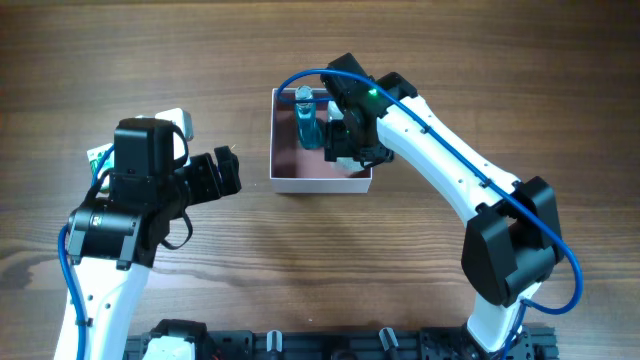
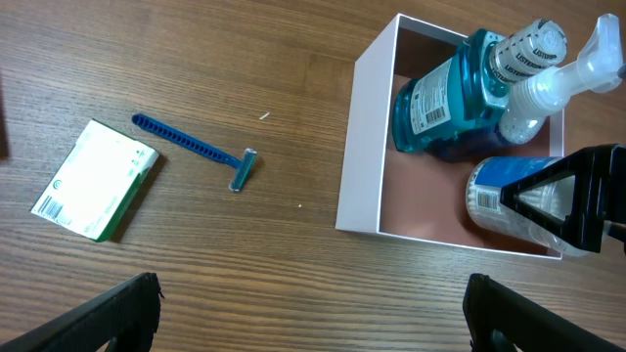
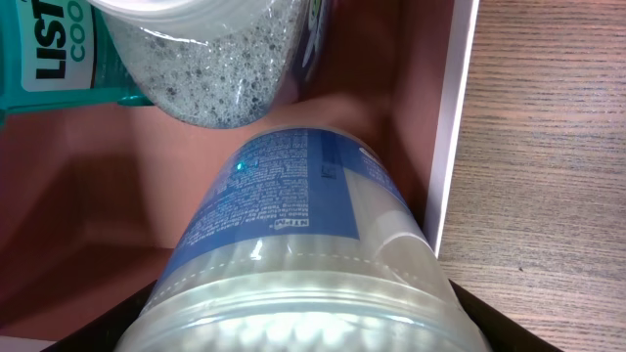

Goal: Pack container
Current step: 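Lower the white tub into the box front corner and release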

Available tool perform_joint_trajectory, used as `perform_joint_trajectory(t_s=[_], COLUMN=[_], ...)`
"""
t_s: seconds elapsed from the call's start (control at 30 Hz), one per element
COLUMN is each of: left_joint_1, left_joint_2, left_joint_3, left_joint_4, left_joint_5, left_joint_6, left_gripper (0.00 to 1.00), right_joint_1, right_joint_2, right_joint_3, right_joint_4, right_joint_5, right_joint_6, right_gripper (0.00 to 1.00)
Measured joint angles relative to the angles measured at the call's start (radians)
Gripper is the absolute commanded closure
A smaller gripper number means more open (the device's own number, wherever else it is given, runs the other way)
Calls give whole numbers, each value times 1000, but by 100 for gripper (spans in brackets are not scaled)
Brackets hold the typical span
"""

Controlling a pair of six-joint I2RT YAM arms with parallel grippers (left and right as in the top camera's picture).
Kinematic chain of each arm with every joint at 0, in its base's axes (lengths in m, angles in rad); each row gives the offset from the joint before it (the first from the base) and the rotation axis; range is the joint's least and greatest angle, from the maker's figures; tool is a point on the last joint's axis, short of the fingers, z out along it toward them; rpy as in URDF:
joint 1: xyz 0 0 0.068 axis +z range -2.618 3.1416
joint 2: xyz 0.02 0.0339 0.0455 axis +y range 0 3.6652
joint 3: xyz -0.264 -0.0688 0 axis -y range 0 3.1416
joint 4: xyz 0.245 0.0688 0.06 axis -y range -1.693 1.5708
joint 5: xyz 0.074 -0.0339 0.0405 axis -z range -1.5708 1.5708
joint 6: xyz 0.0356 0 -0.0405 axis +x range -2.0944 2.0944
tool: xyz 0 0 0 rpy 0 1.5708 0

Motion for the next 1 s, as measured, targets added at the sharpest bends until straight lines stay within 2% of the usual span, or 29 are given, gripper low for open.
perform_joint_trajectory(t_s=[0.07, 0.17, 0.33, 0.4, 1.0], left_joint_1=[0, 0, 0, 0, 0], left_joint_2=[0, 0, 0, 0, 0], left_joint_3=[0, 0, 0, 0, 0], left_joint_4=[0, 0, 0, 0, 0], left_joint_5=[0, 0, 0, 0, 0], left_joint_6=[0, 0, 0, 0, 0], left_gripper=[0, 0, 0, 0, 0], right_joint_1=[0, 0, 0, 0, 0], right_joint_2=[0, 0, 0, 0, 8], right_joint_3=[0, 0, 0, 0, 0], right_joint_4=[0, 0, -1, -1, -12], right_joint_5=[0, 0, 0, 0, -1], right_joint_6=[0, 0, 0, 0, 4], right_gripper=[49, 26, 20, 12, 10])
